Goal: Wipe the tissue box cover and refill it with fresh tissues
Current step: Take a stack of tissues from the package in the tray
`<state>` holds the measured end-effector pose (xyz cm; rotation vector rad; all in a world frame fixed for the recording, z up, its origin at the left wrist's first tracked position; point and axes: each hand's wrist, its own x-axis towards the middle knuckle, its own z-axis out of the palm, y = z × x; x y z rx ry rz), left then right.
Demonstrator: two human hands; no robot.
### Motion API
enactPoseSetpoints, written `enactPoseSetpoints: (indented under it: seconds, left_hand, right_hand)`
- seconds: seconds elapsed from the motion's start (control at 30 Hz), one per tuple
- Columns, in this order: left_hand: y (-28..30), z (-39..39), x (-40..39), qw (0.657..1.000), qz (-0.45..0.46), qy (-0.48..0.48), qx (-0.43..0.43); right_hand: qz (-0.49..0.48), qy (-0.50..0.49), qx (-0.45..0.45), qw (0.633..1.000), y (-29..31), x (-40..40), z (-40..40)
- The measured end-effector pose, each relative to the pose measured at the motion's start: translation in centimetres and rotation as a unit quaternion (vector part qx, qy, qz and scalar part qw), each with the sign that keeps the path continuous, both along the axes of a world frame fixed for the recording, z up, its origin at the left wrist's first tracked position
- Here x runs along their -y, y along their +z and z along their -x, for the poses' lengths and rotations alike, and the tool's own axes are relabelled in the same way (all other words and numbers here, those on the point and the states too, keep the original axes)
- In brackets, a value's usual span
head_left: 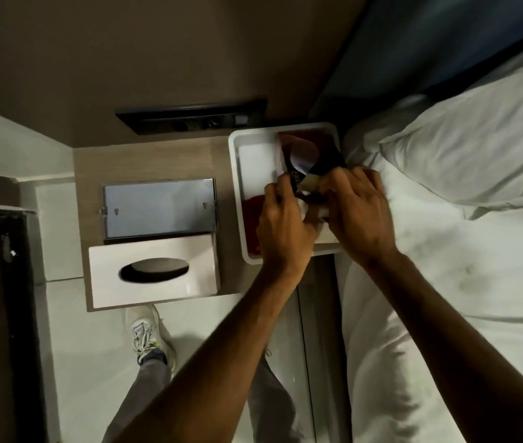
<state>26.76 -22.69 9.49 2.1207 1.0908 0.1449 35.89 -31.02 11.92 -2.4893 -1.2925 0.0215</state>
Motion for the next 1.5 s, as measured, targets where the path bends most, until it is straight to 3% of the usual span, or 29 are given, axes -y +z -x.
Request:
enactPoseSetpoints:
  seconds: [0.1, 0.27, 0.53, 0.7, 0.8, 0.9, 1.0, 1.1, 1.23, 1.37, 1.5]
  left_hand:
    - [1.2, 0.3, -0.4, 0.998, -0.030, 0.006, 0.059]
    - [1.6, 0.2, -2.0, 0.995, -0.056, 0.004, 0.086]
    - [1.8, -0.2, -3.1, 0.993, -0.087, -0.053, 0.065]
    - [1.9, -0.5, -2.6, 0.993, -0.071, -0.052, 0.080]
    - [1.9, -0.5, -2.5, 0.993, -0.065, -0.049, 0.085]
    - [1.9, -0.4, -2.5, 0.993, -0.057, -0.045, 0.091]
    - [2.0, -0.3, -2.8, 0.992, -0.059, -0.046, 0.100]
    - [1.8, -0.3, -2.9, 0.991, -0.052, -0.038, 0.114]
    - [1.6, -0.2, -2.3, 0.993, -0.041, -0.020, 0.106]
    - [1.0, 0.7, -1.4, 0.995, -0.008, -0.003, 0.100]
    - [-0.9, 2.3, 0.3, 0.996, 0.029, 0.014, 0.083]
  right_hand:
    - [0.024, -0.012, 0.038, 0.999, -0.2, -0.4, -0.7]
    - [0.125, -0.086, 0.029, 0.988, -0.4, 0.3, -0.7]
    - [0.012, -0.190, 0.064, 0.980, -0.4, 2.6, -0.7]
    - [0.040, -0.258, 0.096, 0.960, 0.1, 2.5, -0.3]
    - [0.025, -0.125, 0.056, 0.990, 0.2, 1.2, 1.3]
    - [0.096, 0.005, -0.051, 0.994, 0.1, -0.1, 1.4]
    - [0.236, 0.017, -0.139, 0.962, -0.5, -0.8, -0.2]
    - [0.290, 0.025, -0.161, 0.943, -1.1, -0.3, -1.6]
    - [0.266, 0.049, -0.131, 0.954, -1.1, 1.5, -1.5]
    - [0.170, 0.074, -0.051, 0.981, -0.7, 3.8, -0.5]
    - [0.127, 0.115, -0.014, 0.985, 0.9, 6.0, 0.6]
